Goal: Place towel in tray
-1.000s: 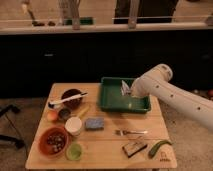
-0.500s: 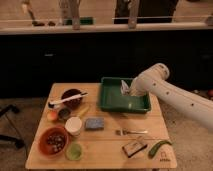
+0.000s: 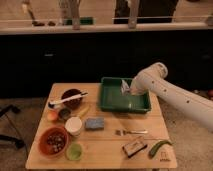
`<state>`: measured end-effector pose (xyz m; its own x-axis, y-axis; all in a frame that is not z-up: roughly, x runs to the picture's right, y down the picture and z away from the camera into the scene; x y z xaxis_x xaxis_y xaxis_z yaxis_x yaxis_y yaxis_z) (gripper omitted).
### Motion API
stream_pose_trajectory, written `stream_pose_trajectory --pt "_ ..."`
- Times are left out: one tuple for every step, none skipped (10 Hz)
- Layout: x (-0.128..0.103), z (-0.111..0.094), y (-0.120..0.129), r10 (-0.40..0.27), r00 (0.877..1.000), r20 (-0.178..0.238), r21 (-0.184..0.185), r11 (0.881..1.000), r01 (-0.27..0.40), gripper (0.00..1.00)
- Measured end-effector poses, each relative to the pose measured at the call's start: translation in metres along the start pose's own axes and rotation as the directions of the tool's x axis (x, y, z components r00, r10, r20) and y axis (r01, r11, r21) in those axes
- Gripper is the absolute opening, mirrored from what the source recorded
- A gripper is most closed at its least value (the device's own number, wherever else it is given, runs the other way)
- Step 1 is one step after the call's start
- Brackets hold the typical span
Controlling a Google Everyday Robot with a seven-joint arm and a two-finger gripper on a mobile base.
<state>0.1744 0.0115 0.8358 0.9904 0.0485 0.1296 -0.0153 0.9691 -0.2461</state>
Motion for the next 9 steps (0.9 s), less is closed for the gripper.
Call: stream_pose_trajectory --pt "-0.003 0.001 0.000 -0.001 1.000 0.002 -0.004 1.000 0.001 0.02" --pt "-0.009 0.003 -0.001 0.003 1.000 0.003 -0.009 1.000 -0.003 0.02" --pt "-0.013 0.008 -0.002 0.010 1.000 0.008 -0.013 1.000 -0.010 0.02" --pt "-0.014 0.013 -0.003 0.015 1.000 0.011 -0.018 1.000 -0.015 0.02" --pt "-0.008 0.018 -0.004 0.020 1.000 0.014 -0.023 1.000 -0.020 0.02" --pt "0.001 0.020 -0.005 0.025 1.000 0.009 -0.027 0.999 -0.025 0.02" --pt "0.002 0.021 -0.005 0.030 0.999 0.011 -0.032 0.999 -0.030 0.02" --pt "-0.001 0.025 -0.005 0.033 0.999 0.013 -0.041 0.999 -0.032 0.02" --pt "-0.004 0.027 -0.005 0.033 0.999 0.014 -0.047 0.998 -0.032 0.02"
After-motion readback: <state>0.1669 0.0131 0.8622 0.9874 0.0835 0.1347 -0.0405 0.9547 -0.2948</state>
